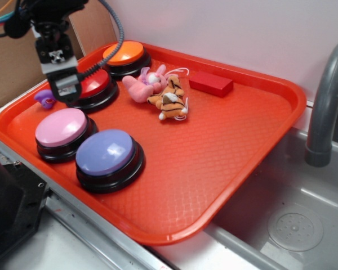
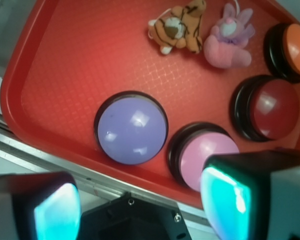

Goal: Push the purple button.

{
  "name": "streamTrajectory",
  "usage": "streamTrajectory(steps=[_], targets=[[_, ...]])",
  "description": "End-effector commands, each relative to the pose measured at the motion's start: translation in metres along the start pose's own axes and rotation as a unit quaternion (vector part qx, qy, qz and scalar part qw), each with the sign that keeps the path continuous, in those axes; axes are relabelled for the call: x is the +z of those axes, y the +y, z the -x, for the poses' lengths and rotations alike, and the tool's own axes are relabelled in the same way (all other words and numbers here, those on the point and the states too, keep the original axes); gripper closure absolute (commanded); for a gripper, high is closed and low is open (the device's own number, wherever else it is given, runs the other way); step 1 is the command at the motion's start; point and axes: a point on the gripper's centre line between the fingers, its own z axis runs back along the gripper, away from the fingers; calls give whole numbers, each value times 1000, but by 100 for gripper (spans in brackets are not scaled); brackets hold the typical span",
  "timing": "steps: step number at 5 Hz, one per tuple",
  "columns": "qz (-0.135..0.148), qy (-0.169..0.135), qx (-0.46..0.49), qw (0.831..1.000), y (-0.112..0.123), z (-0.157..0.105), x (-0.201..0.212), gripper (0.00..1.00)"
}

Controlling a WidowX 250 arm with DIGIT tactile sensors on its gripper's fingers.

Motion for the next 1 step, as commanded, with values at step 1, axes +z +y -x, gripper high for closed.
streamTrajectory(steps=[1], targets=[[18,-34,28,999,2,1,19,0]])
